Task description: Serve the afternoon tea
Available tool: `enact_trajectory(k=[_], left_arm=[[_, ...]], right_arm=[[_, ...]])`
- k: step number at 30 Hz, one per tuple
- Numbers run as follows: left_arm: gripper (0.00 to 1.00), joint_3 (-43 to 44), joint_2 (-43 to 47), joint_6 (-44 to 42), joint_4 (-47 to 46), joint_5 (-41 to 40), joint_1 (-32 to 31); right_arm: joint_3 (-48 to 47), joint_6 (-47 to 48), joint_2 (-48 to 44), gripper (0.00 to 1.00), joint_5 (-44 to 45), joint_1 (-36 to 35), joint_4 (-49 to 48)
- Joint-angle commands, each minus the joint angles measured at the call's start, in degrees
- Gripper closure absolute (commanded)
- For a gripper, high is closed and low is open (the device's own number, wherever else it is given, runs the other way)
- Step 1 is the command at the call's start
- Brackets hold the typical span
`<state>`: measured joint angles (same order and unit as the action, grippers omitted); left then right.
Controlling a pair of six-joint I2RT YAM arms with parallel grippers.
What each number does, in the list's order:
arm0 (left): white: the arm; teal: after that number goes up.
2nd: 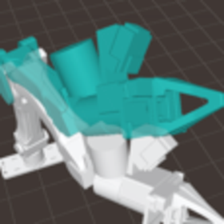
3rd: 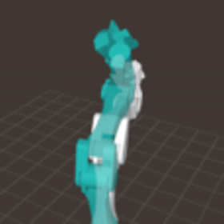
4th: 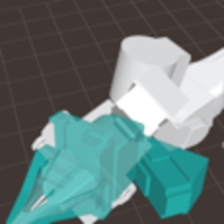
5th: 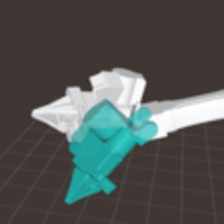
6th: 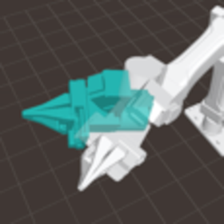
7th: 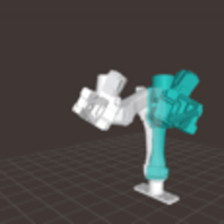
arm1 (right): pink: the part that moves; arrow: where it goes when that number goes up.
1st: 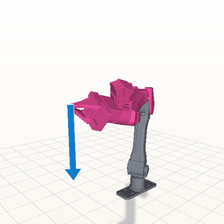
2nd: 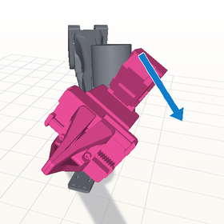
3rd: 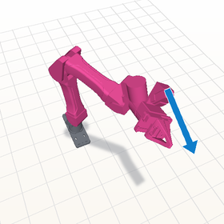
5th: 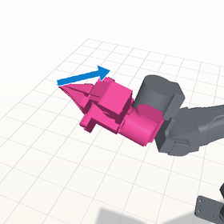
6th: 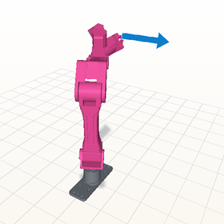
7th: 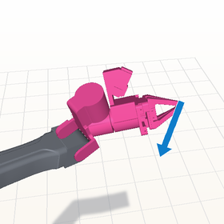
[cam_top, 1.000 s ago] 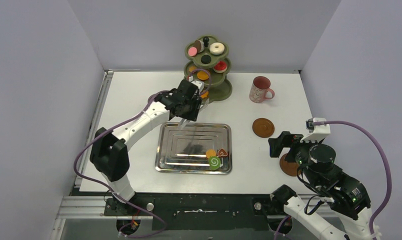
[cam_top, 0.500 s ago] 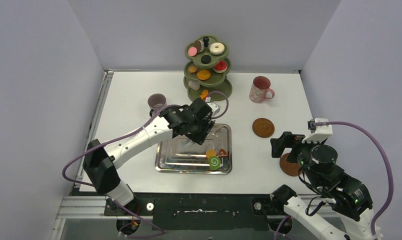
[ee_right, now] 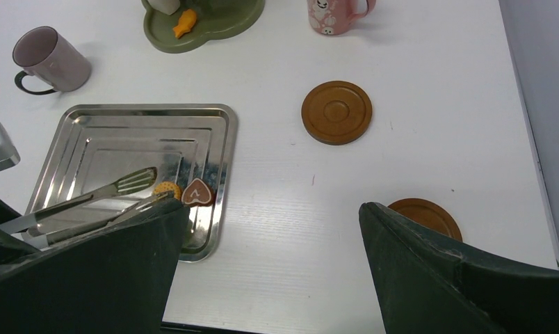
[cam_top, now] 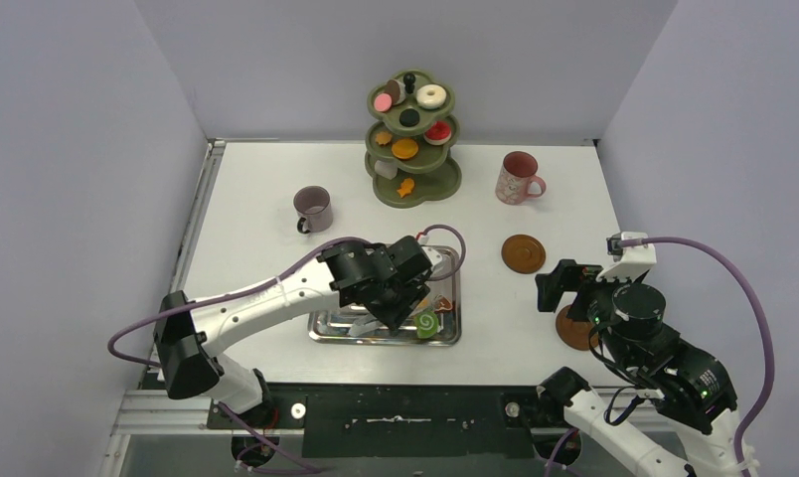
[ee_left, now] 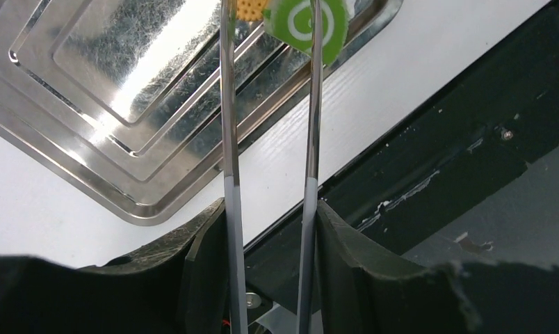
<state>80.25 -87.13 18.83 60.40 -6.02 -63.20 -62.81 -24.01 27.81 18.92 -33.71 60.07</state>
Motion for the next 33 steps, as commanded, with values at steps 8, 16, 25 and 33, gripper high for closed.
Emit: enact_trajectory(k=[8, 16, 25, 33], left_arm=[[0.57, -1.7, 4.0, 2.9, 0.4, -0.8, -2.1], [0.54, -1.9, 3.6, 3.0, -0.6, 0.1, -3.2], [0.52, -1.0, 3.9, 3.2, 0.1, -0.4, -4.0], [0.49, -1.8, 2.7, 3.4, -1.2, 1.5, -4.9]], right_arm=[[-0.3, 0.9, 0.6, 0.0, 0.7, 0.3, -2.4], [0.0, 0.9, 1.1, 0.0, 0.7, 0.3, -3.2], [0.2, 0.3, 1.7, 0.0, 0.1, 0.3, -3.9], [0.5, 0.3, 1.0, 0.0, 0.2, 0.3, -3.5]])
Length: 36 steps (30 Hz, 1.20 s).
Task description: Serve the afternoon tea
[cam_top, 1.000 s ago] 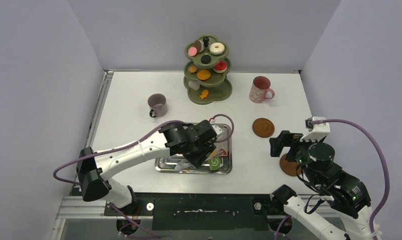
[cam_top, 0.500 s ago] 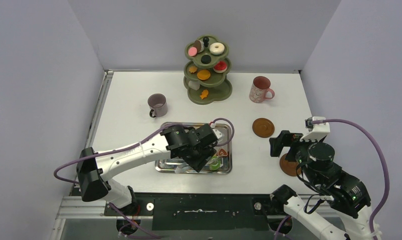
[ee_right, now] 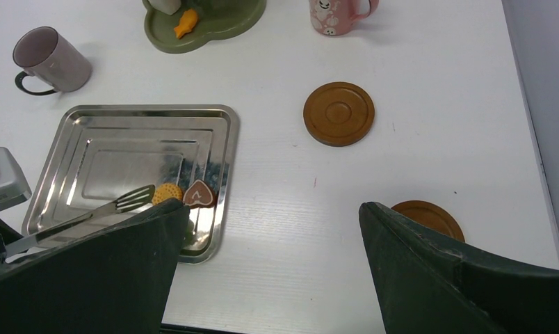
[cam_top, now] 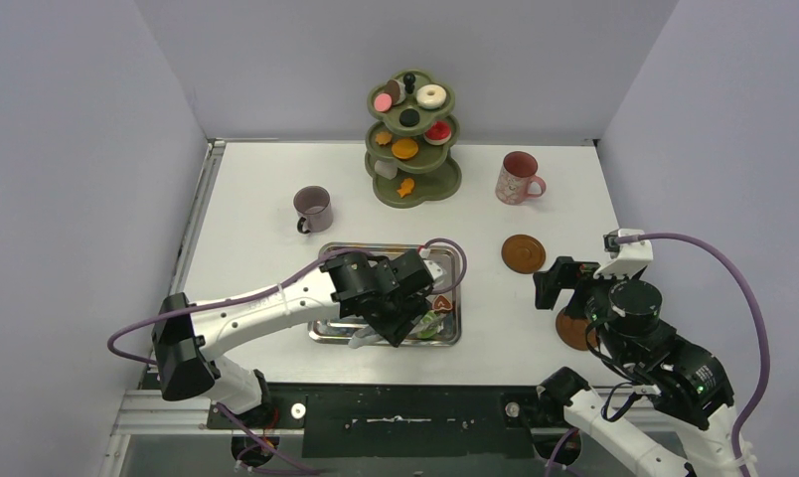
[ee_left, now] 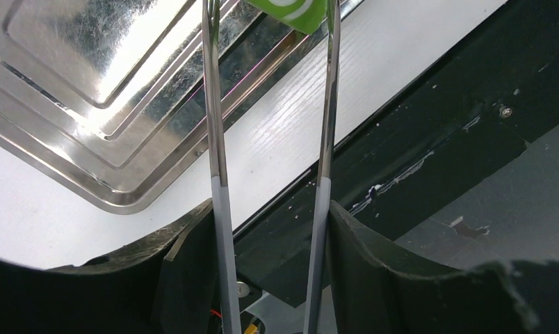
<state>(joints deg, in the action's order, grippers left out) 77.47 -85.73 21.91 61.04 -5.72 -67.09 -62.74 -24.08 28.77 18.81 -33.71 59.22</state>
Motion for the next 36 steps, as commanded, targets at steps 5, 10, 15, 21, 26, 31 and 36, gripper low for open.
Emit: enact_trajectory(k=[5, 10, 15, 21, 26, 31, 36], left_arm=[[0.49, 2.0, -0.6, 0.2, -1.1, 0.3, -2.1], [0.49, 2.3, -1.2, 0.2, -0.5, -0.7, -2.9], [0.49, 2.1, -1.2, 0.4, -0.7, -1.3, -3.0], [0.48, 2.3, -1.9, 0.3, 0.2, -2.3, -3.0], [0.55, 2.6, -1.9, 0.4, 0.1, -2.8, -3.5], [0.61, 3.8, -0.4, 0.5, -0.1, -4.0, -3.7], [0.65, 4.6, 2.3, 1.1, -0.9, -8.2, -3.7]], right_arm=[[-0.4, 0.3, 0.3, 0.0, 0.4, 0.3, -2.5], [0.0, 0.0, 0.0, 0.0, 0.3, 0.3, -2.5], [0.0, -0.1, -0.3, 0.0, 0.3, 0.3, -2.6], [0.0, -0.1, -0.4, 0.0, 0.1, 0.4, -2.8], [0.4, 0.0, -0.9, 0.0, 0.1, 0.3, -2.8], [1.1, -0.2, -1.8, 0.0, 0.0, 0.3, -2.7], [1.9, -0.6, -2.4, 0.0, -0.5, 0.4, -2.8]])
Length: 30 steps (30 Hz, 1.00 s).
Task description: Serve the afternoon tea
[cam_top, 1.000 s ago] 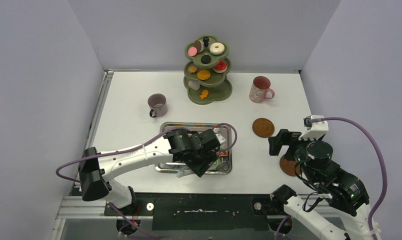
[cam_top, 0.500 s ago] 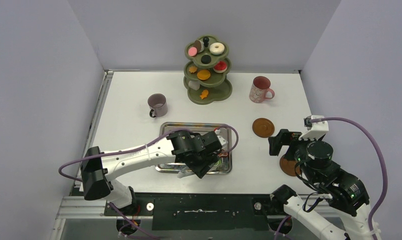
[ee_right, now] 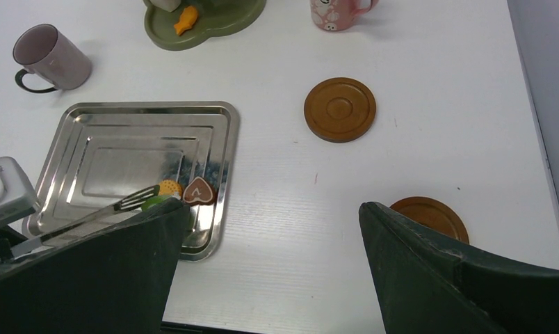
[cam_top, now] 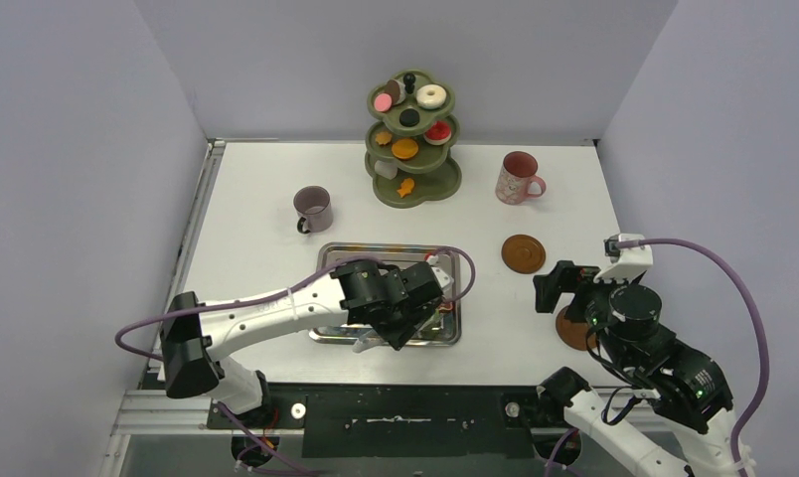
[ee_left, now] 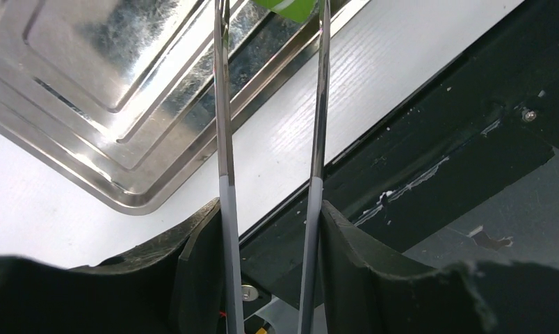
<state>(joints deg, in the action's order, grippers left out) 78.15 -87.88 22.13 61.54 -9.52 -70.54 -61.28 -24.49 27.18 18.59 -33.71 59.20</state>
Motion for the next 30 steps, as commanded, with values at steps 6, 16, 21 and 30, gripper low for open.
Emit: enact_trajectory(k=[6, 16, 21, 30], left_arm=[[0.66, 5.5, 5.4, 1.0, -4.1, -10.7, -0.2], [0.66, 7.1, 2.5, -4.1, -17.2, -20.6, 4.2], [0.66, 8.1, -1.9, -8.2, -24.6, -17.6, 10.4], [0.67, 13.7, -13.1, -12.9, -33.0, -16.9, 16.7]], right_arm=[[0.6, 0.3, -2.2, 0.0, -0.4, 0.3, -2.6], [-1.6, 0.3, -2.0, 0.0, -2.2, 0.3, -2.6], [-1.1, -0.3, -3.1, 0.0, -2.1, 0.3, -3.6], [-0.3, -1.2, -3.6, 0.0, -2.6, 0.3, -3.2]])
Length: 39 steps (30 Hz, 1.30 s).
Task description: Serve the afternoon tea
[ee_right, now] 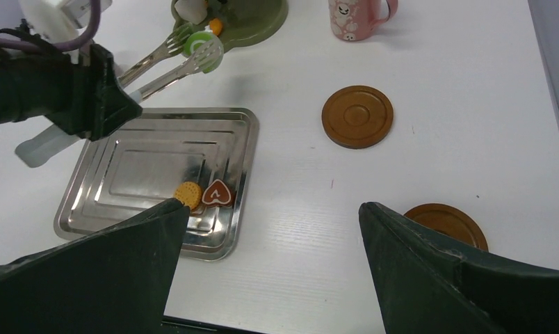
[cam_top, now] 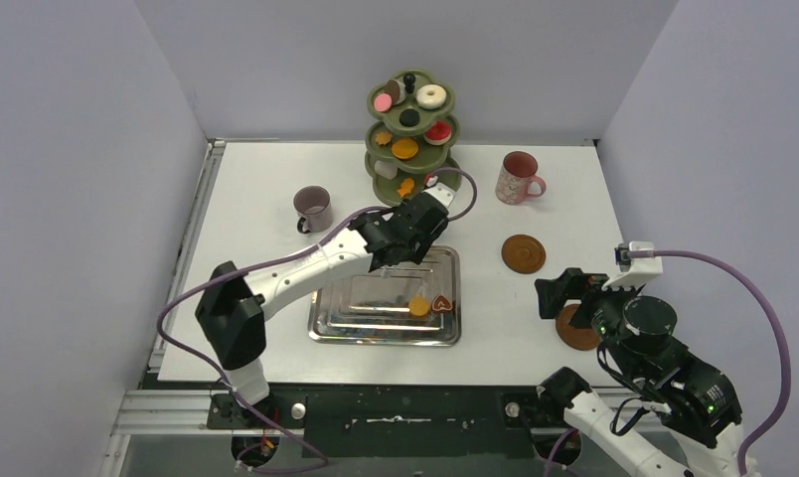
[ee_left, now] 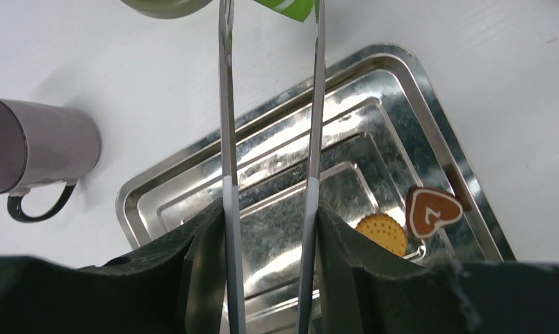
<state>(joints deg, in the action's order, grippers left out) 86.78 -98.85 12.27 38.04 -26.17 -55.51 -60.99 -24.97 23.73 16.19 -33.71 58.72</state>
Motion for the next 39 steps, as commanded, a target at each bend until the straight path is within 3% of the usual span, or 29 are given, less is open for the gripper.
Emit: enact_trajectory(k=[1, 18, 30, 39], left_arm=[[0.67, 5.4, -3.5, -3.3, -10.8, 0.0, 2.3], [0.69, 12.5, -16.1, 8.0, -19.4, 0.5, 8.3], [0.69, 16.5, -22.0, 9.6, -23.5, 2.0, 9.9], [0.55, 17.9, -23.3, 8.9, -23.8, 4.3, 10.8]], right_arm=[[-0.3, -0.8, -0.2, 0.0, -0.2, 0.4, -2.9], [0.9, -0.7, 2.7, 0.0, -0.8, 0.3, -5.8], [0.6, 0.9, 3.6, 0.0, 0.5, 0.3, -6.5], [-0.3, 1.2, 3.4, 0.0, 1.8, 0.3, -5.7]])
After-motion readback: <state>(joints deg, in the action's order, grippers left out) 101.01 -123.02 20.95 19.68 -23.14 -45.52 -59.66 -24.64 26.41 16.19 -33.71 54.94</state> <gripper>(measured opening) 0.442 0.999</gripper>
